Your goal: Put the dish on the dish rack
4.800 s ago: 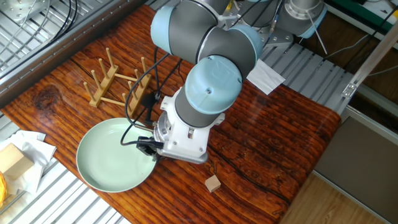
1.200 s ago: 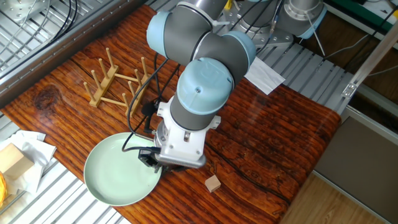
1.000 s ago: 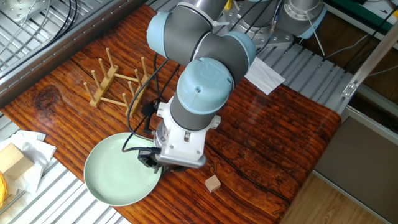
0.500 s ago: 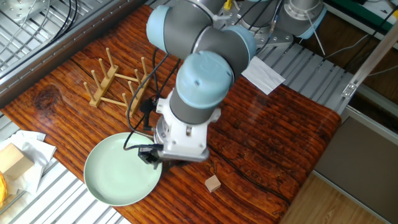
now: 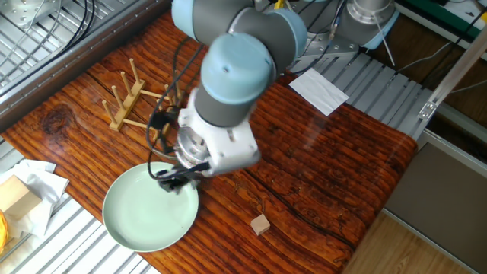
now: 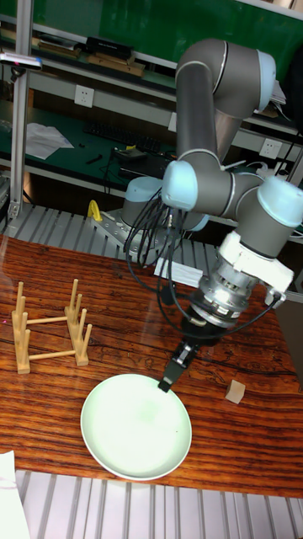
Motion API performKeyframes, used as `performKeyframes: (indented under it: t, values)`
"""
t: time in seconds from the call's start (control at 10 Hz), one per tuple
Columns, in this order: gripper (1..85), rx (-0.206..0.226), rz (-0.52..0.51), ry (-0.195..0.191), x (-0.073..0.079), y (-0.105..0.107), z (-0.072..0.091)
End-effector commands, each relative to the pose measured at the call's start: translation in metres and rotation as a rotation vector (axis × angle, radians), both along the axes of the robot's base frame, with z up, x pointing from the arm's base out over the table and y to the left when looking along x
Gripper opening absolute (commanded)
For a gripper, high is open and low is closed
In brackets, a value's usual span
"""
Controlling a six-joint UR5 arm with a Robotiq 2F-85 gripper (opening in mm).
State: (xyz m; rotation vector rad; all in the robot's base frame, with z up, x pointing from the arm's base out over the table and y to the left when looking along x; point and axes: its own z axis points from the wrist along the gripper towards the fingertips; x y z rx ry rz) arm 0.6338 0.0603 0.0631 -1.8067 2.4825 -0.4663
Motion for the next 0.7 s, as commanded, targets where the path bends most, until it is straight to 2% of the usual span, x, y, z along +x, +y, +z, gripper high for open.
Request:
performKeyframes:
  t: [0.0,0.1,0.3,0.5,0.6]
  values:
    - [36.3,-0.093,0.376,0.049,0.019,-0.036,0.007]
    - [36.3,-0.073,0.453,0.055,0.024,-0.037,0.002]
    - [36.3,-0.028,0.53,0.062,0.022,-0.033,-0.01]
    - [36.7,0.004,0.589,0.106,0.008,-0.037,-0.022]
    - [38.0,0.035,0.597,0.125,-0.003,-0.039,-0.027]
